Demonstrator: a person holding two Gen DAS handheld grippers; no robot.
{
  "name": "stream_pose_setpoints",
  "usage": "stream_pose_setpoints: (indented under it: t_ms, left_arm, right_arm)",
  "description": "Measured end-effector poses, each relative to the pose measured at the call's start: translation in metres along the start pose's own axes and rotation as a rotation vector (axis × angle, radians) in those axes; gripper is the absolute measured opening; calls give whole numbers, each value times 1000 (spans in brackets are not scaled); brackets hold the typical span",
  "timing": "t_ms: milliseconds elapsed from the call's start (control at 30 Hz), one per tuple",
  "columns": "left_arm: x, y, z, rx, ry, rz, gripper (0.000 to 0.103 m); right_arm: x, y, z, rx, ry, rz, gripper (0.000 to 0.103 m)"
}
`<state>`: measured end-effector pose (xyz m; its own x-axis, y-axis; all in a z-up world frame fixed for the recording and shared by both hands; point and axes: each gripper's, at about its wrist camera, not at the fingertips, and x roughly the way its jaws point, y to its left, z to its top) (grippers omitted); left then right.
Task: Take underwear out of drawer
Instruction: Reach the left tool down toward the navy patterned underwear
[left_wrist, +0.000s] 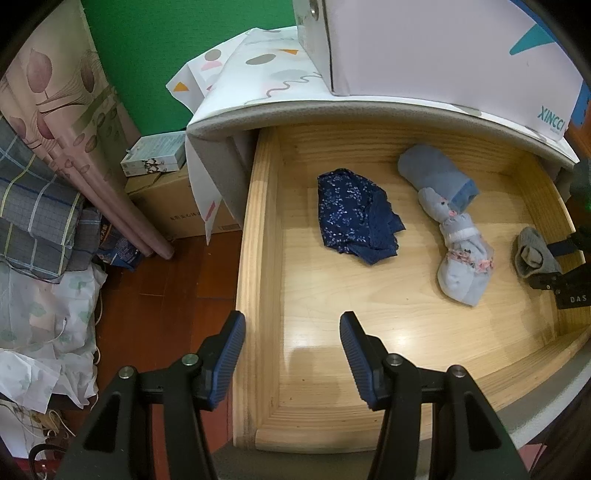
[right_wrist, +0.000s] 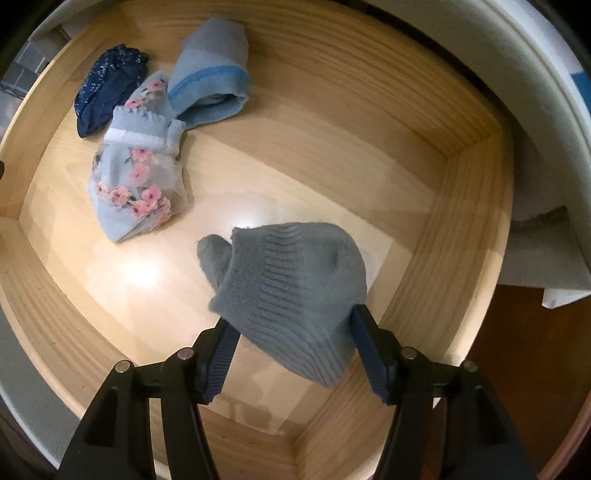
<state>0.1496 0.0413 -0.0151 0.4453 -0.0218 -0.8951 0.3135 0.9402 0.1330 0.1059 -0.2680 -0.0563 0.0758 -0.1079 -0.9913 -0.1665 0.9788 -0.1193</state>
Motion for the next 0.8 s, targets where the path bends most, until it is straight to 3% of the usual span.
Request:
stream_pose_setpoints:
  t_ms: [100, 167, 267, 533, 800]
  left_arm:
    - [0, -1, 0, -2, -1, -4, 54]
    - [2, 0, 1, -8, 6, -11, 54]
    - [4, 0, 3, -14, 16, -27, 54]
    - [6, -15, 9, 47, 21, -20, 54]
    - [14, -25, 30, 68, 19, -18, 54]
  right_arm:
    - [5, -3, 6, 5, -2, -12, 56]
    - [4, -3, 5, 20, -3, -30, 45]
    - [2, -7, 3, 41, 3, -22, 39]
    - [2, -8, -10, 111, 68, 62, 37]
    - [4, 3, -40, 231, 125, 202, 36]
